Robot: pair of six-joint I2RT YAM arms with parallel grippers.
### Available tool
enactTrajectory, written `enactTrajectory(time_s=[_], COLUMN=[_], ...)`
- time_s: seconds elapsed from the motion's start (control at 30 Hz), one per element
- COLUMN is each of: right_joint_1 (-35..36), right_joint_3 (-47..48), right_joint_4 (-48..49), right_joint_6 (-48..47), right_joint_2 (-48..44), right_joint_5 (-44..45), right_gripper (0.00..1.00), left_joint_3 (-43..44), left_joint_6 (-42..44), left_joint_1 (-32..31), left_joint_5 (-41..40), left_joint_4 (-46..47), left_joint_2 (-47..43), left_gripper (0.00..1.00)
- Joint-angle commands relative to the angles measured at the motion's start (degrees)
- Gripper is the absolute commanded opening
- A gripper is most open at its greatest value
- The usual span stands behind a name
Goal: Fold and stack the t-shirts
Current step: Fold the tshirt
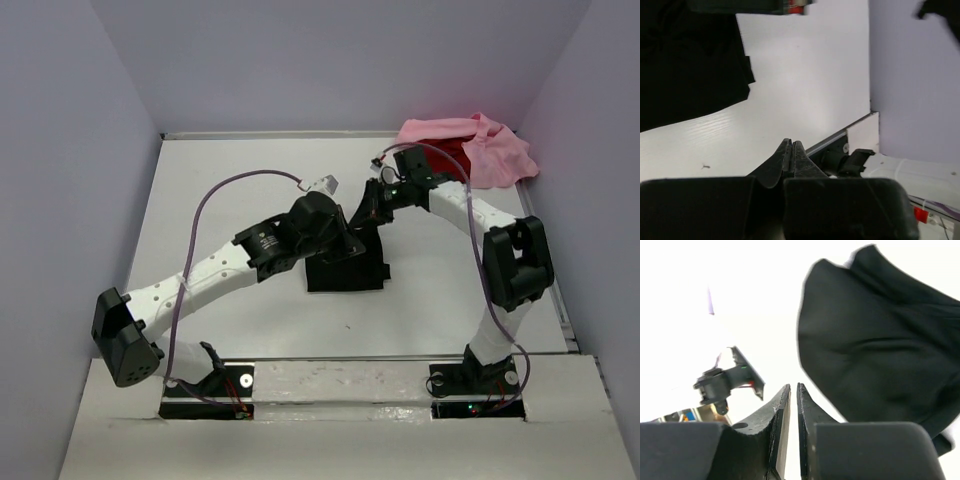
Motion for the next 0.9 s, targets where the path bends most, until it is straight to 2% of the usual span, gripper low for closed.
enactTrajectory(time_s=[0.0,0.07,0.2,0.3,0.33,0.4,0.43,0.47,0.5,0.53,0.63,0.87], right_joint_1=[0.1,0.1,0.1,0.1,0.1,0.1,0.1,0.1,0.1,0.1,0.1,0.1], right_joint_3=[6.19,6.47,1.56,-4.5,-5.82,-8.55,-9.08,-10.13,-10.58,-10.93,-12.34,-12.87], right_joint_4=[-6.68,-8.01,-8.63,-8.28,-8.19,-7.84,-7.84,-7.67,-7.49,-7.31,-6.18,-3.71], right_joint_6=[-0.41,-0.06,0.29,-0.41,-0.67,-1.02,-1.46,-1.55,-1.55,-1.38,-1.11,-0.06], right_joint_2=[-8.71,-10.91,-13.63,-15.04,-15.39,-15.84,-15.75,-15.66,-15.31,-15.13,-14.09,-10.31], right_joint_5=[-3.12,-3.65,-3.39,-2.51,-1.55,-0.58,-0.05,-0.13,0.21,1.52,2.15,1.62], right_gripper=[0.17,0.2,0.51,0.57,0.57,0.57,0.57,0.52,0.27,0.0,0.0,0.0], left_joint_3=[0.34,-1.24,-2.13,-0.38,0.33,2.61,3.23,4.62,5.34,6.04,9.29,17.81], left_joint_6=[4.11,5.34,8.41,12.01,12.98,15.0,16.93,17.64,19.13,19.75,21.94,24.24], left_joint_1=[1.32,3.17,6.33,8.88,9.5,10.73,12.21,13.1,14.76,15.56,18.1,21.1], left_joint_5=[-3.42,-1.75,2.82,4.41,4.41,4.15,4.41,4.67,4.94,5.2,5.99,9.24], left_joint_4=[-9.71,-7.96,-5.67,-4.7,-4.52,-4.79,-4.53,-4.7,-4.79,-4.79,-4.87,-5.84], left_joint_2=[0.29,0.64,4.23,8.63,10.81,12.76,14.51,15.4,16.27,17.85,20.4,26.74], left_gripper=[0.01,0.01,0.03,0.11,0.2,0.3,0.54,0.67,0.83,0.86,0.9,0.89])
